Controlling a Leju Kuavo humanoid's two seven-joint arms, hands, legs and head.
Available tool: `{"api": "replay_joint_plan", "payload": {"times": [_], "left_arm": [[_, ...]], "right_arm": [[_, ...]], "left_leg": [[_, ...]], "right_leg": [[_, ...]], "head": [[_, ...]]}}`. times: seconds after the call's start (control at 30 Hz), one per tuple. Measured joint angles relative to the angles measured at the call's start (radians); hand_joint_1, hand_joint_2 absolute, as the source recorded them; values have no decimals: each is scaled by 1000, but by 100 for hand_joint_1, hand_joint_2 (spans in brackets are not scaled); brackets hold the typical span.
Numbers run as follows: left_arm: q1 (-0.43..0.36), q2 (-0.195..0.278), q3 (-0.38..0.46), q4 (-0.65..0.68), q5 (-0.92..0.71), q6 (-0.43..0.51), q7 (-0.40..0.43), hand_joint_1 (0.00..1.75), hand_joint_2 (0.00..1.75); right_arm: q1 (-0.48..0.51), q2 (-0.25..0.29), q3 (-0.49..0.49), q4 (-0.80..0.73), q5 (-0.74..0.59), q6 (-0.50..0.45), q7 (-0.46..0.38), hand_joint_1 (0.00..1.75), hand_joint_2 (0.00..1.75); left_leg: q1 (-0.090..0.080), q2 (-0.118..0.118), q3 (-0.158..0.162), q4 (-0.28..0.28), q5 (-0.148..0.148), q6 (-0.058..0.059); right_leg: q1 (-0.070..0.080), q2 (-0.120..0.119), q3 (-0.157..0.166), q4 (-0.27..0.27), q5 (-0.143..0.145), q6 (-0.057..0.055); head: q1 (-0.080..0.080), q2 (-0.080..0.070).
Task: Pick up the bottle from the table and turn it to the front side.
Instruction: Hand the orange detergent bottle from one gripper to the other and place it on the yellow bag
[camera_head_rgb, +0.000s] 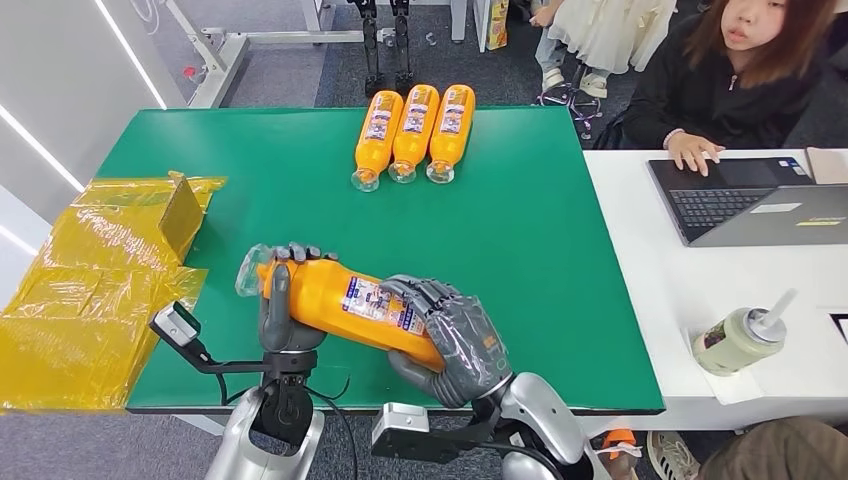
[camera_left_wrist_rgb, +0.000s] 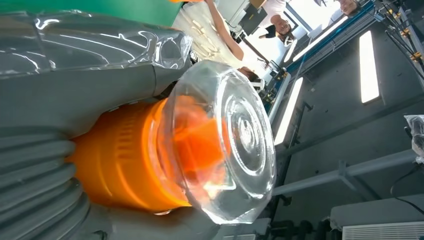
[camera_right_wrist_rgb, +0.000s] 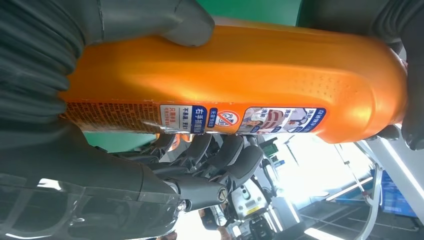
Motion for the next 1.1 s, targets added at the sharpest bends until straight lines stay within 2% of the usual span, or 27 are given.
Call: {"api": "replay_joint_plan", "payload": {"times": [0.07, 0.13, 0.2, 0.8, 0.93, 1.1], "left_arm": [[0, 0, 0, 0, 4, 0, 1, 173, 175], [0, 0, -1, 1, 9, -1, 2, 173, 175], [-1, 0, -4, 2, 14, -2, 2, 174, 175], [-10, 1, -32, 19, 45, -2, 5, 173, 175], [-17, 7, -31, 18, -53, 87, -53, 172, 175], [-61, 41, 9, -8, -298, 232, -118, 168, 175]], "right_arm": [[0, 1, 0, -2, 4, 4, 5, 139, 175], [-1, 4, 0, -4, 4, 7, 8, 51, 175], [-2, 7, -1, -4, 5, 8, 10, 0, 175], [-21, 31, 0, -6, 1, -35, 7, 0, 175], [-21, 37, 0, -14, 1, -62, -4, 0, 175], [-22, 47, 0, -25, -7, -97, -34, 0, 175]], "left_leg": [[0, 0, 0, 0, 0, 0], [0, 0, 0, 0, 0, 0], [0, 0, 0, 0, 0, 0], [0, 1, 0, 0, 0, 0], [0, 1, 0, 0, 0, 0], [0, 1, 0, 0, 1, -1]], "right_leg": [[0, 0, 0, 0, 0, 0], [0, 0, 0, 0, 0, 0], [0, 0, 0, 0, 0, 0], [0, 0, 0, 0, 0, 0], [0, 0, 0, 0, 0, 0], [0, 0, 0, 1, 0, -1]], "head": [[0, 0], [0, 0], [0, 0], [0, 0], [0, 0], [0, 0]]}}
